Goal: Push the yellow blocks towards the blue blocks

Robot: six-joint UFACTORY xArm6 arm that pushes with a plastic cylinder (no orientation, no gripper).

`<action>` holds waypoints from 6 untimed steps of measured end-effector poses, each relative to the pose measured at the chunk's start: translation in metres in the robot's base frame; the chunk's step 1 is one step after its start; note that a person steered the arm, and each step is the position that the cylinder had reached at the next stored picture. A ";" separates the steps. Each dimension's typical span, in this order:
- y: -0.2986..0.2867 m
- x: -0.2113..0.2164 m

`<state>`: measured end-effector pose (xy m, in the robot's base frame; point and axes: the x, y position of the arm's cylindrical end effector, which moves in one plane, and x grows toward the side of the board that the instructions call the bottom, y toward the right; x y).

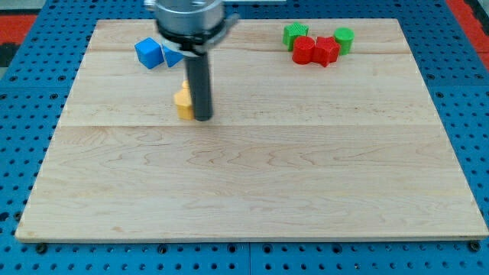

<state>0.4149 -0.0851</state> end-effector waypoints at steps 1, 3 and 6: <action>-0.030 -0.042; -0.059 -0.041; -0.108 -0.058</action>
<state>0.3570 -0.1927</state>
